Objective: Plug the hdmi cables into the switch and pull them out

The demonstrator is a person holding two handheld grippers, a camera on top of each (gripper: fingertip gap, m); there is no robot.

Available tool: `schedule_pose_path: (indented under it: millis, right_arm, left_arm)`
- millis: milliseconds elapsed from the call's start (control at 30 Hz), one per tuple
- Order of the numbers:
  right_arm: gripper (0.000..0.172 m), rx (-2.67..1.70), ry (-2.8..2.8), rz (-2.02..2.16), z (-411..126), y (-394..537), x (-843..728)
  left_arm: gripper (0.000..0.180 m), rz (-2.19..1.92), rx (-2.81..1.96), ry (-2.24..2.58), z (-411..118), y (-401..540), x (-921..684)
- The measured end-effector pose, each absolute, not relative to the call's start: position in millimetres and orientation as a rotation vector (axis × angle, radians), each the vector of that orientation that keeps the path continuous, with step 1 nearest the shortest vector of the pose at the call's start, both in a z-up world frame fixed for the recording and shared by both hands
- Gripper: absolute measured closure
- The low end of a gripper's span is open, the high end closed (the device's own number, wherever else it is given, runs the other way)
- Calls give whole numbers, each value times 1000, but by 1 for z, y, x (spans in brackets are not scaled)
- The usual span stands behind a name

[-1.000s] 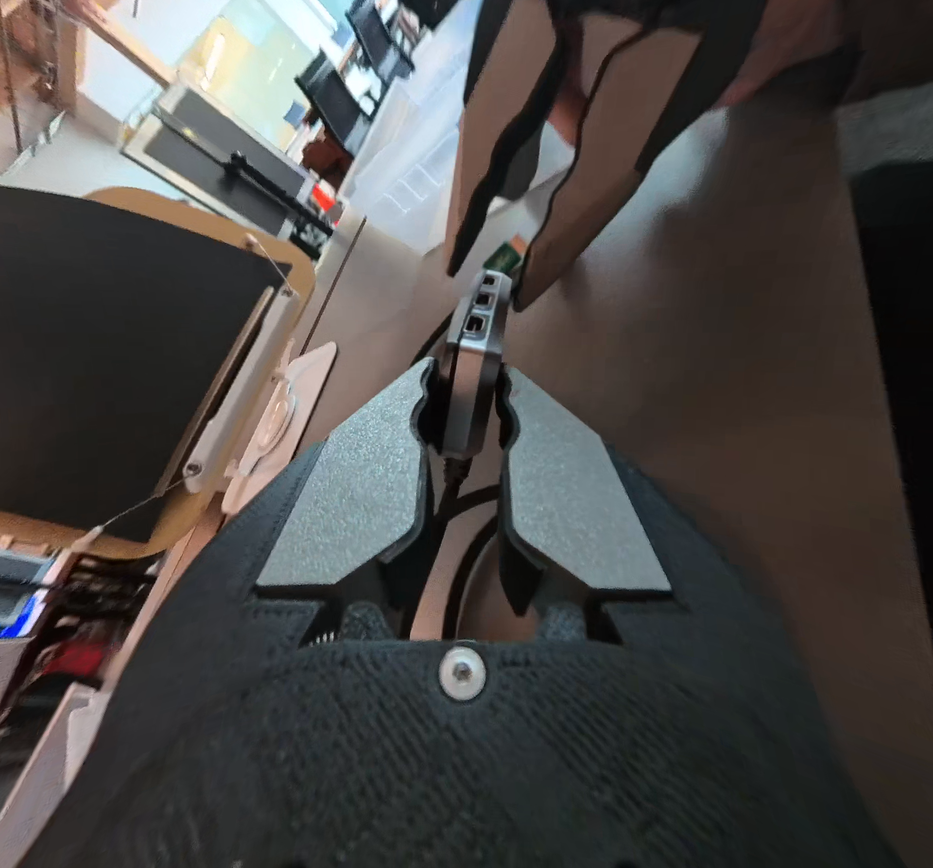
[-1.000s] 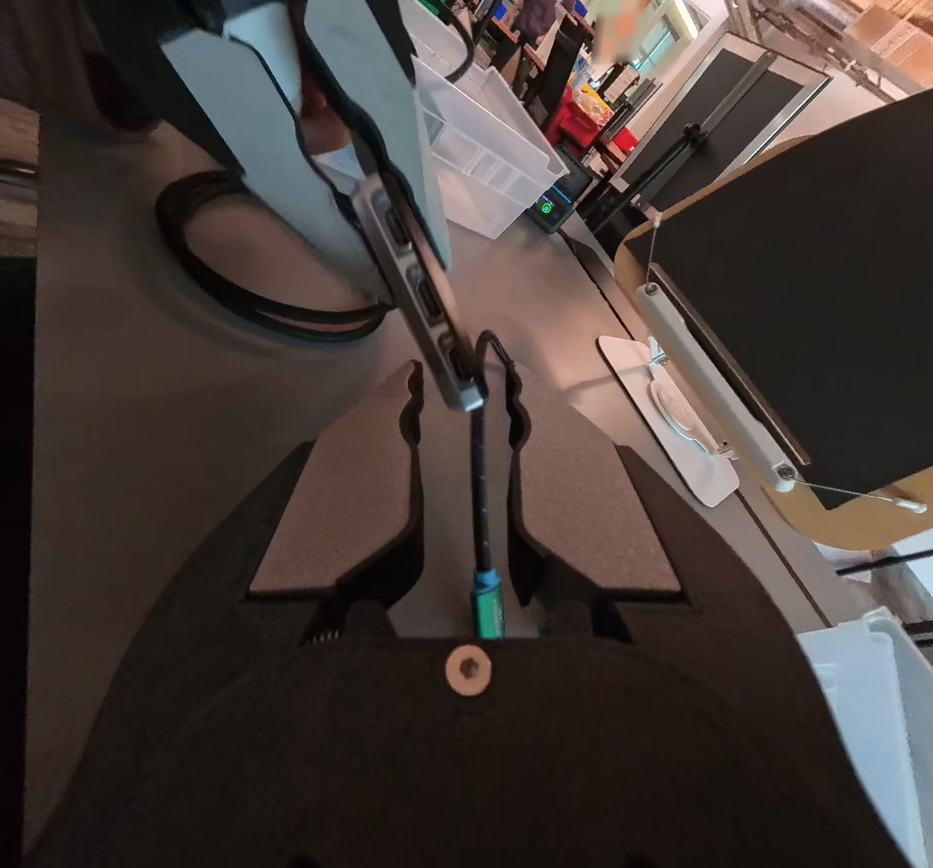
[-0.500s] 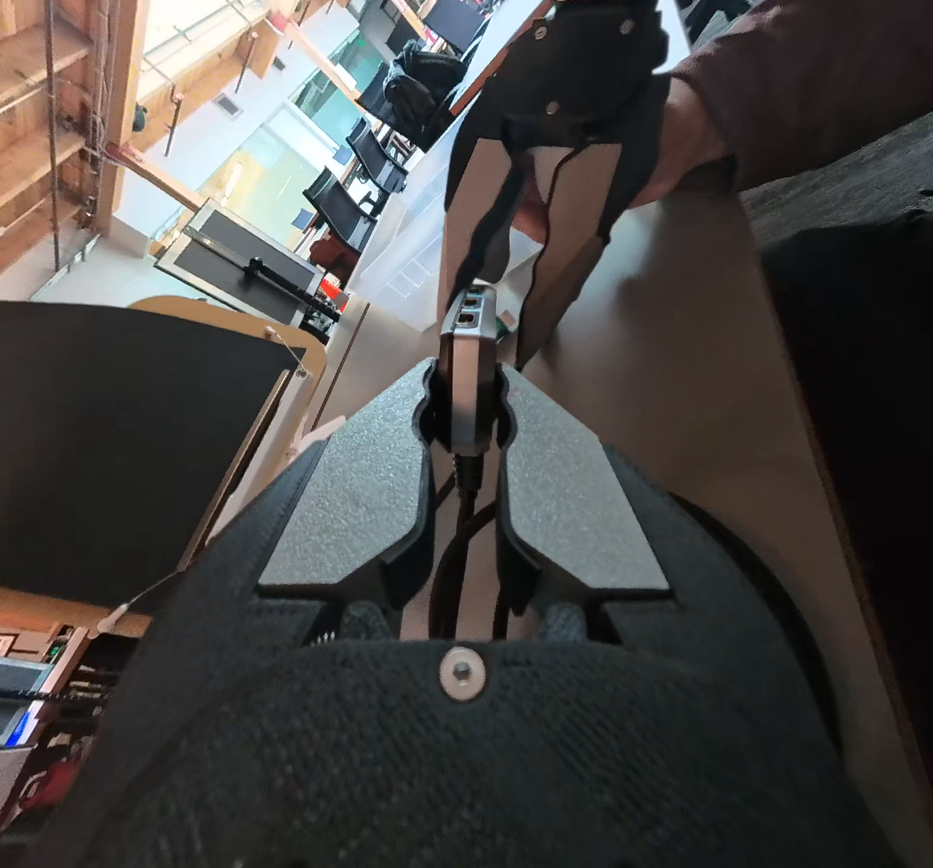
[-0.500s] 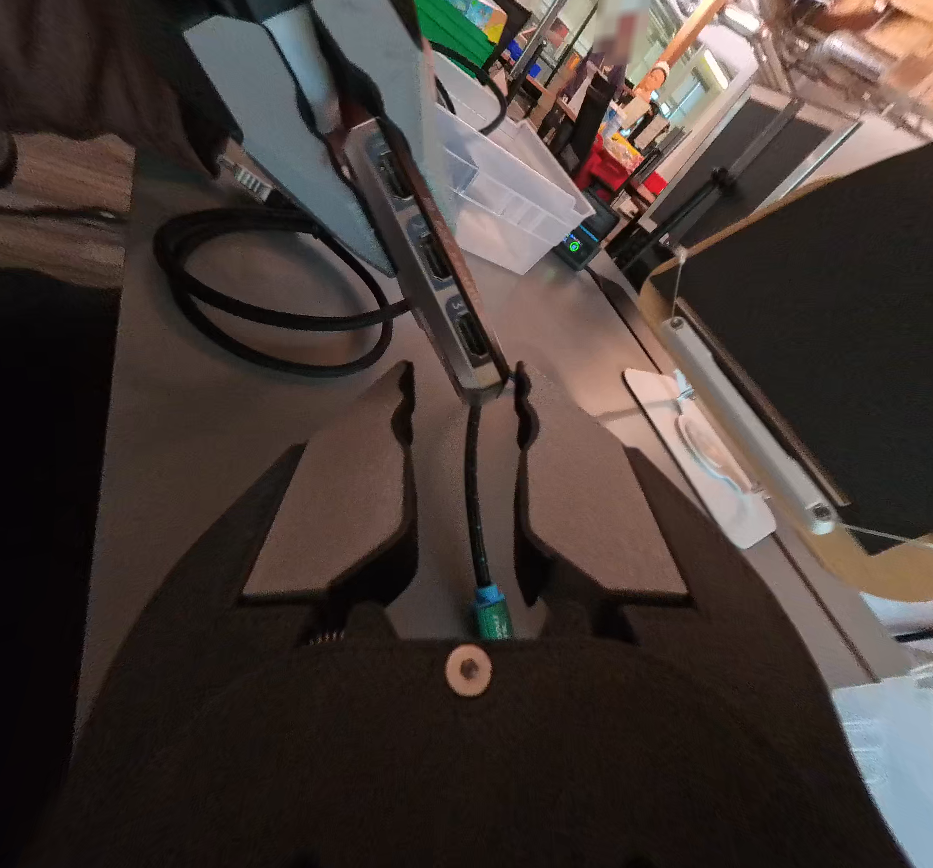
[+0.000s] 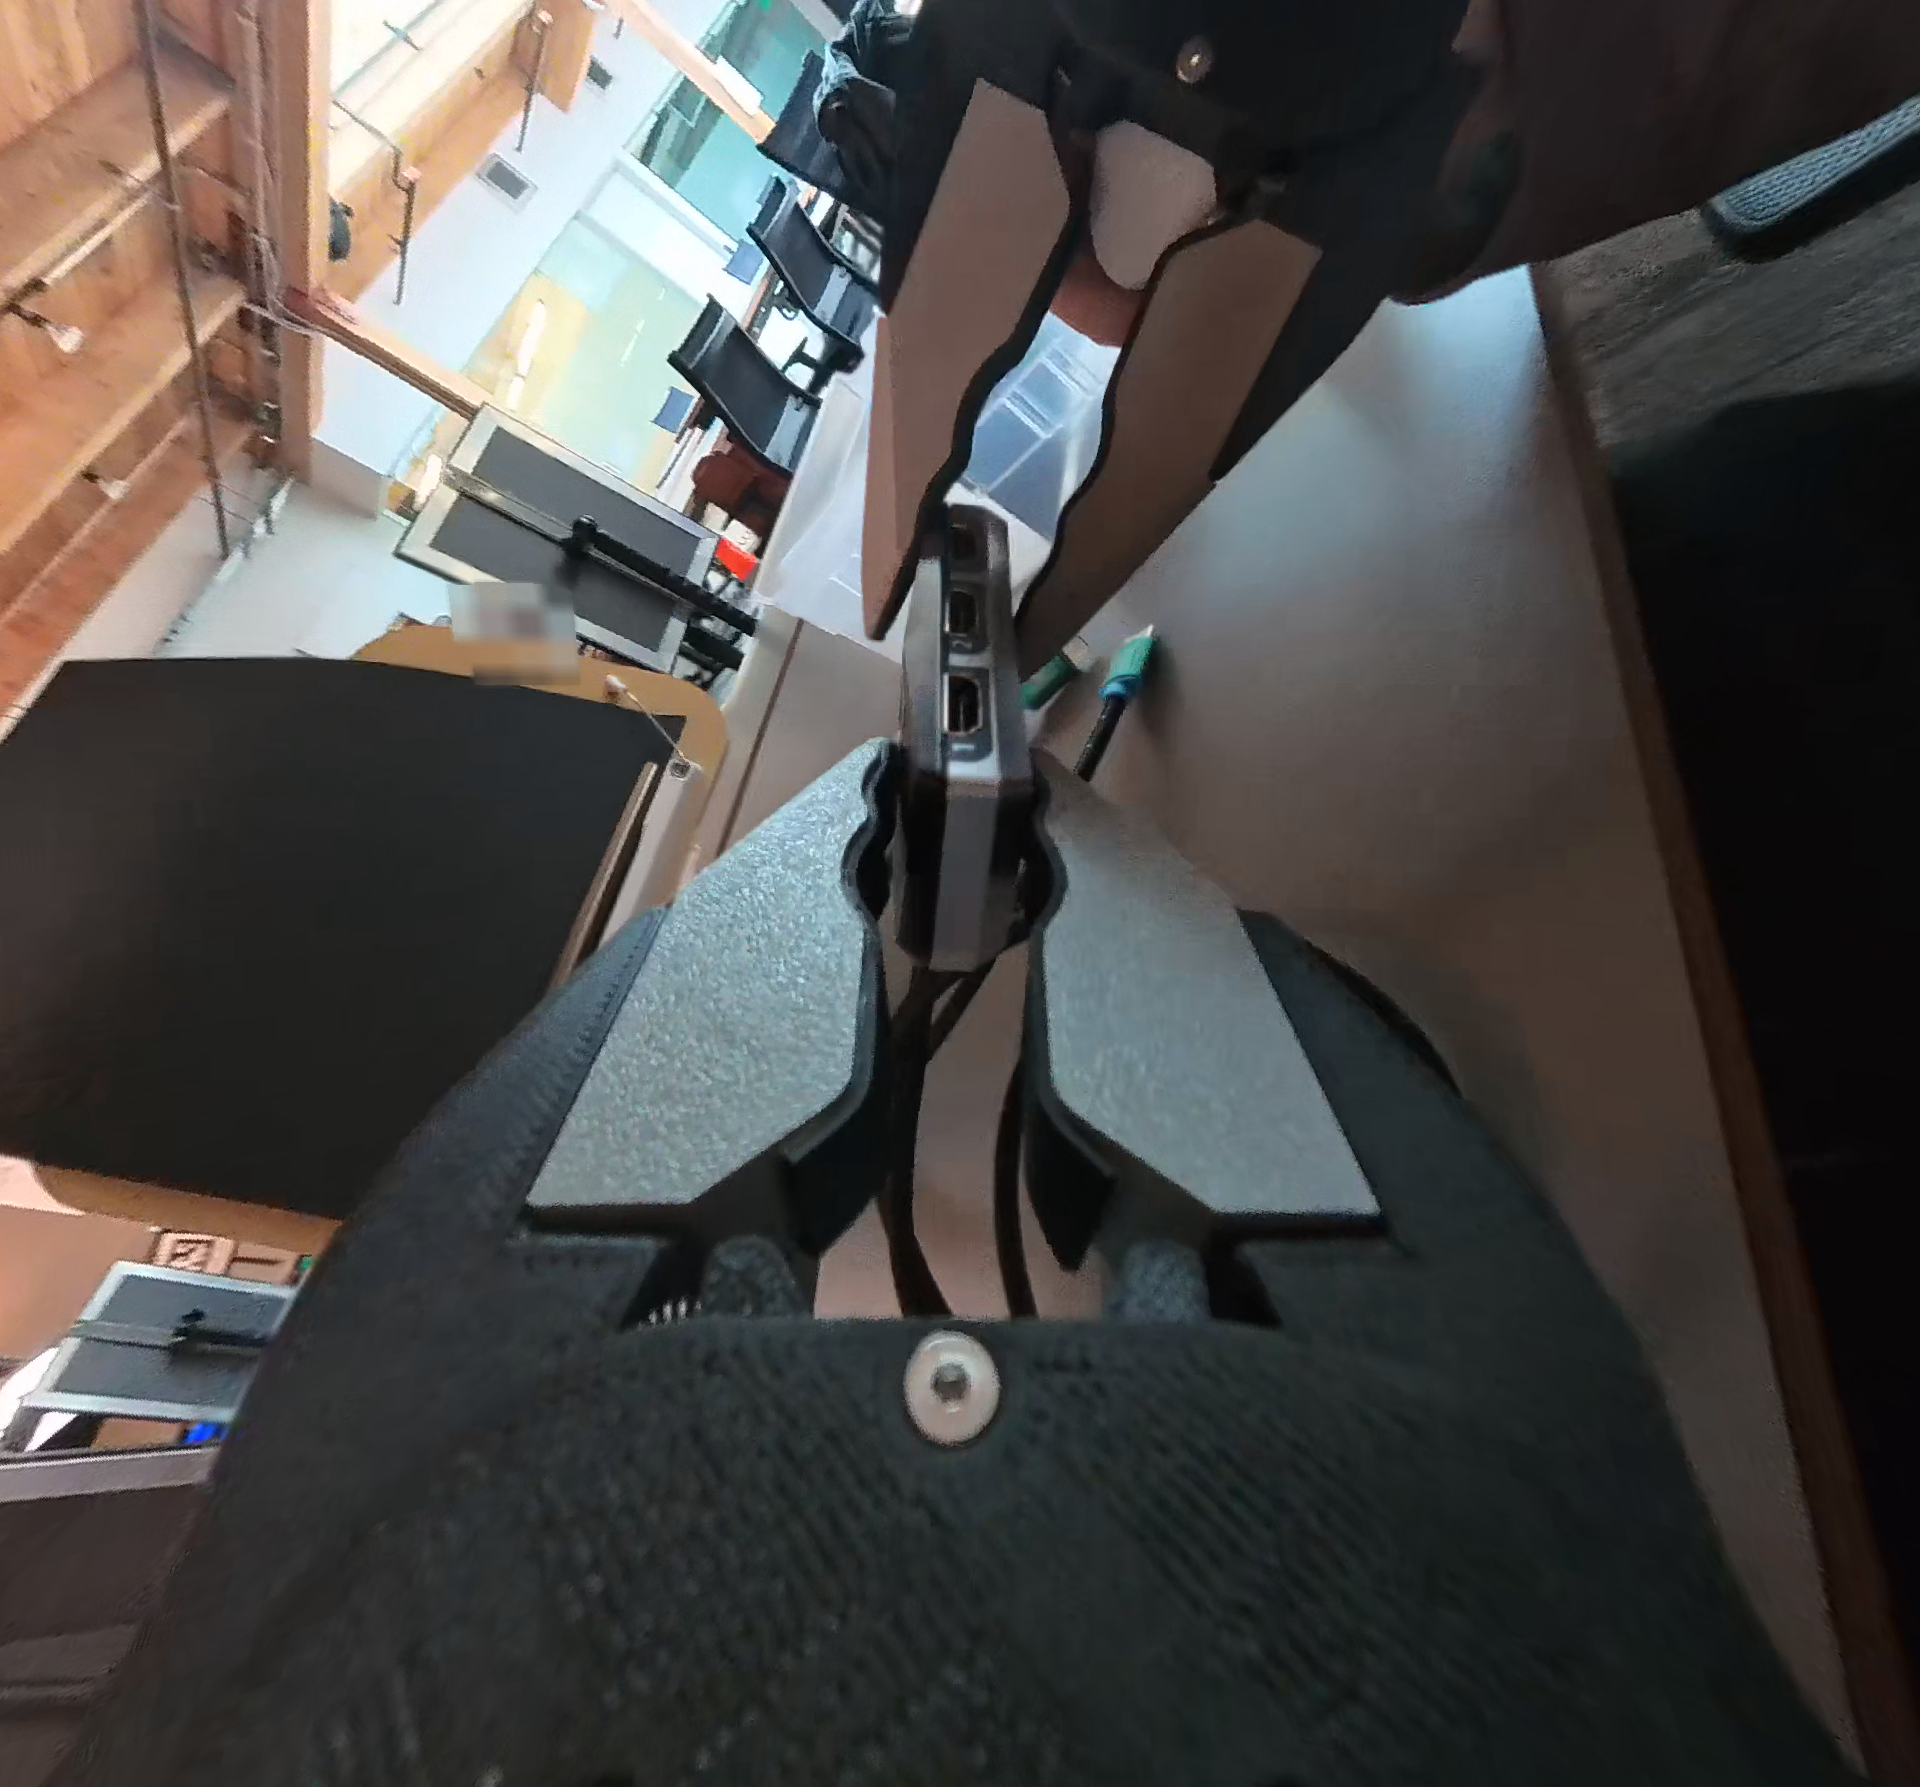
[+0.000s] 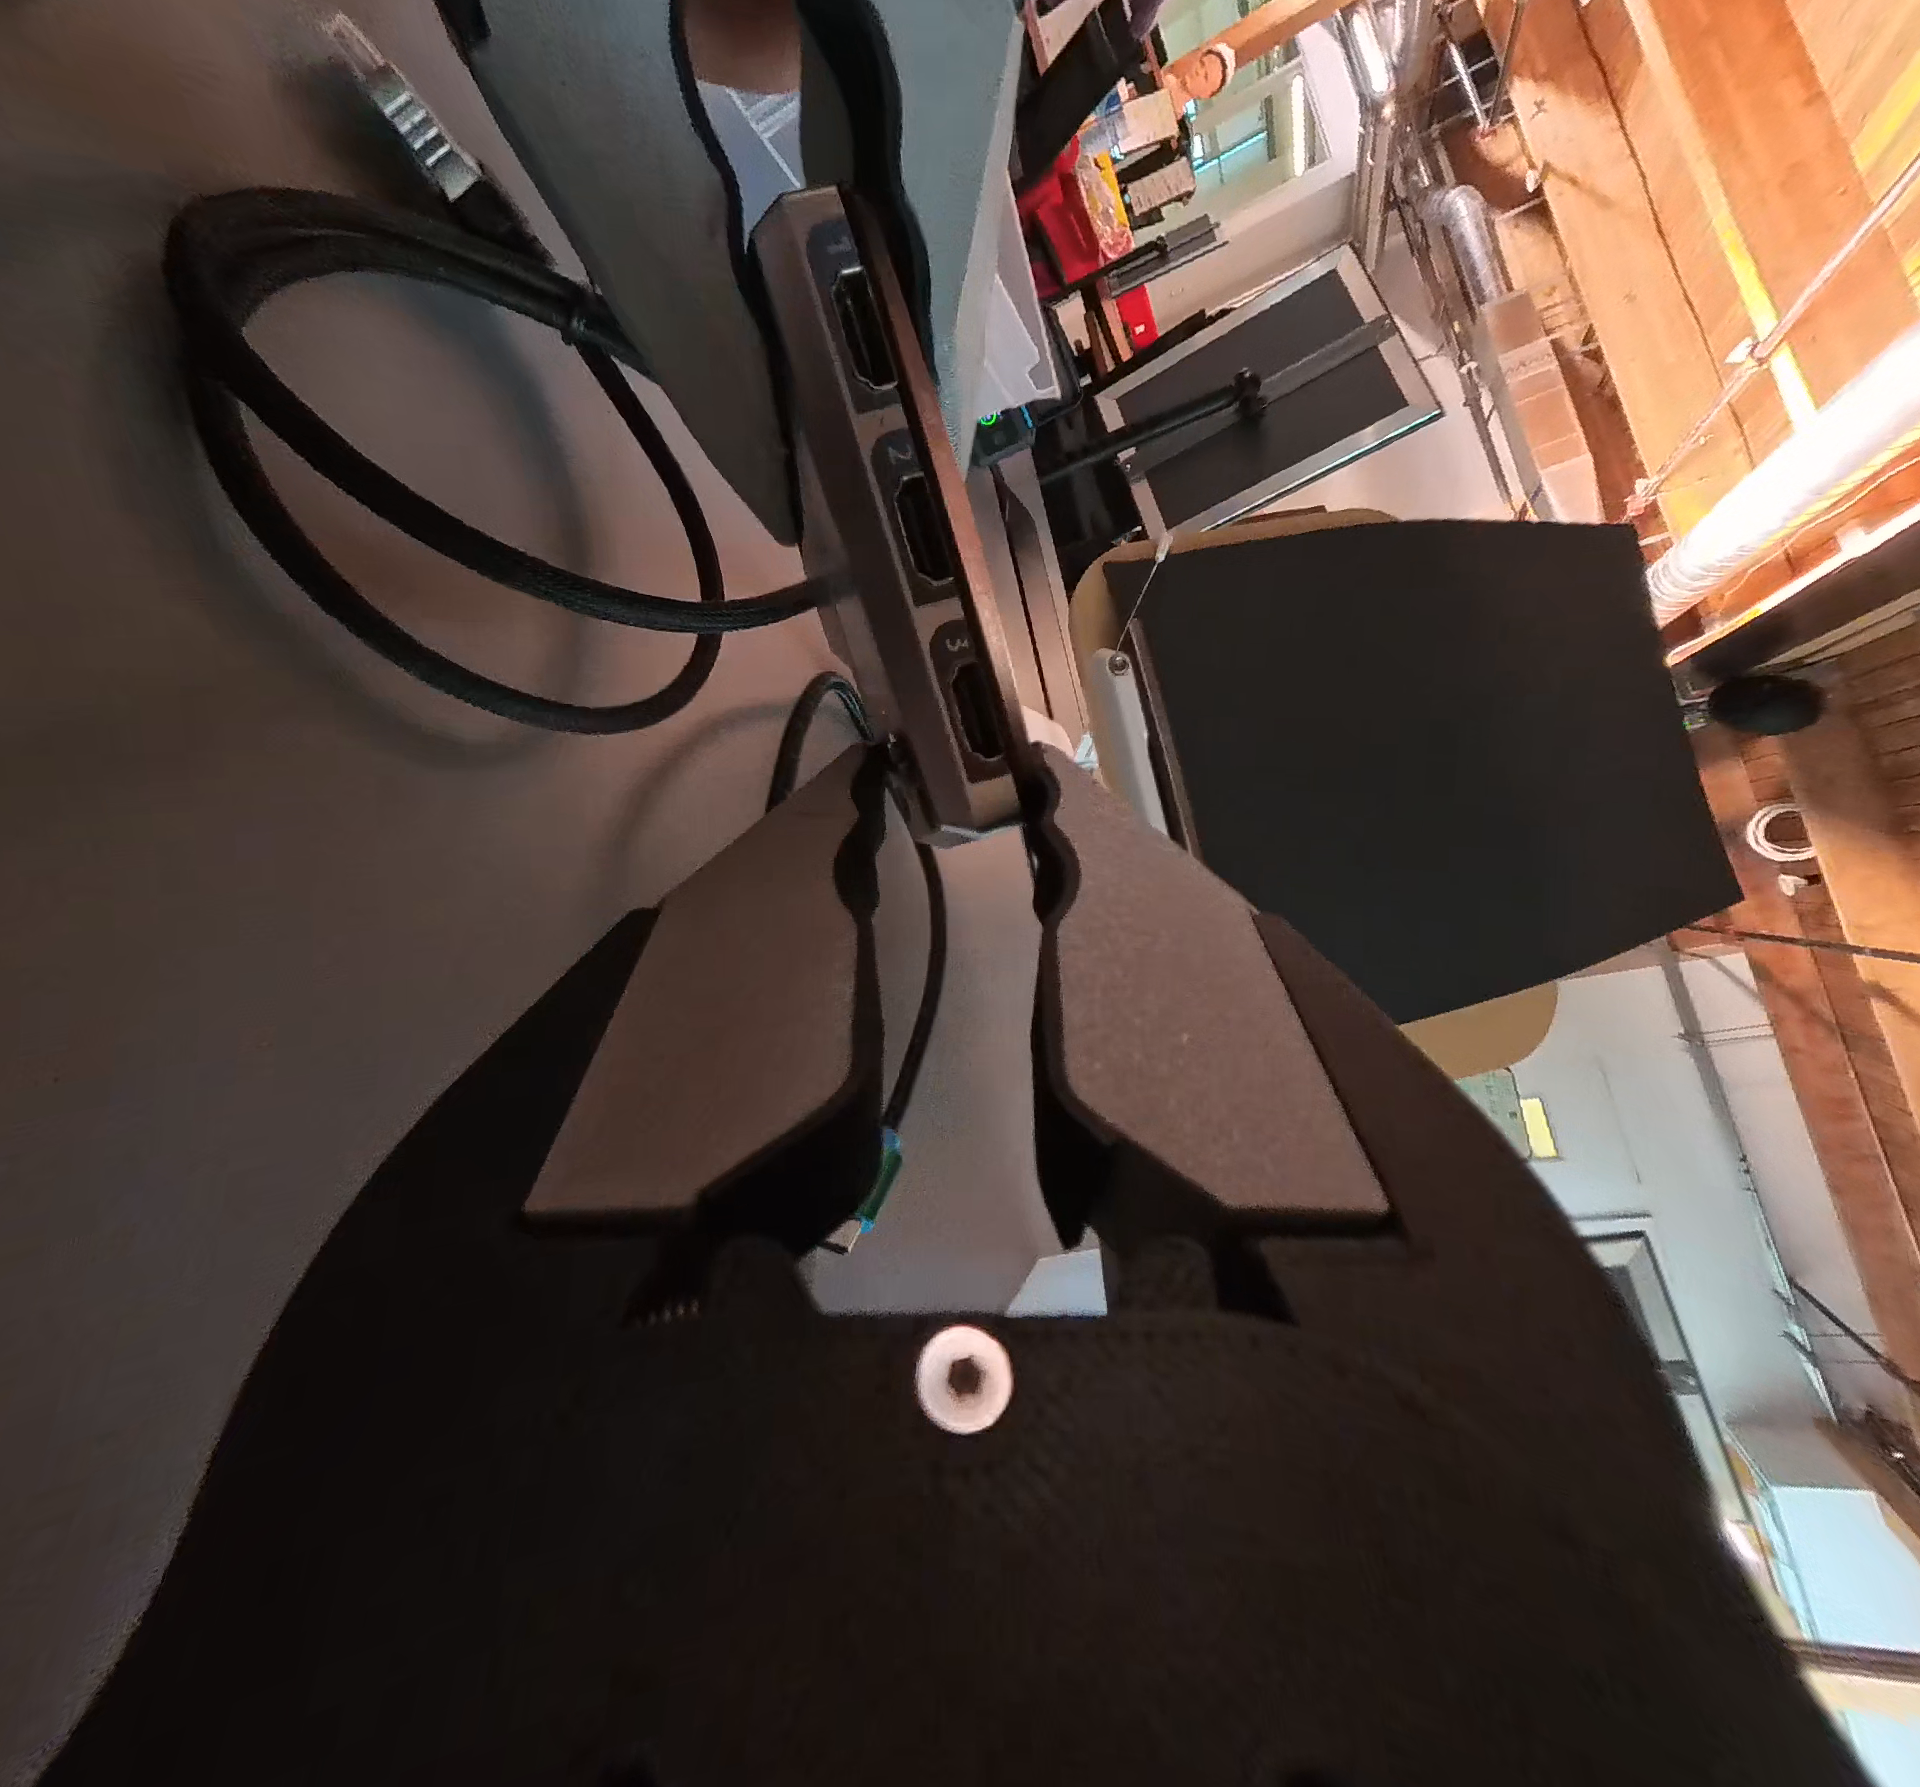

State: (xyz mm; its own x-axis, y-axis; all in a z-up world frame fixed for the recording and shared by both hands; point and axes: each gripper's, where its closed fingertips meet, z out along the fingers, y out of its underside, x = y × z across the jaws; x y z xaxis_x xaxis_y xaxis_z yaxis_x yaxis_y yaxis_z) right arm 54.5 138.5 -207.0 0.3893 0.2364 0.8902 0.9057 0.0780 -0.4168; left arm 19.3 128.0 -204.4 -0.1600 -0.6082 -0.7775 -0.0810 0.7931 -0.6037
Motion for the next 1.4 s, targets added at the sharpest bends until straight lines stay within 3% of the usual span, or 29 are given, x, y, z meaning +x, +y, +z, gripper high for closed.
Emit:
schedule_pose_path:
  millis: [300,433,633,833,1100,1400]
  right_arm:
    - [153,-1561,-1084,-708,-225,149,61]
    - [154,-1712,-830,-625,-207,152,94]
    - [133,-1933,-716,-233,-214,139,102]
    - [134,-2115,-802,-539,-260,145,121]
    - [126,-2088,-898,-353,-270,146,89]
    - [145,-1957,-1028,-569,-260,146,80]
  left_arm:
    - [162,-232,-469,1661,-219,142,35]
    - [162,-57,-457,1510,-220,170,42]
    - [162,-70,-422,1568,-244,166,49]
    - [162,50,-291,1603,-256,162,49]
    - [162,65,-239,1562,-249,154,48]
    - [162,-10,-191,1533,-241,138,46]
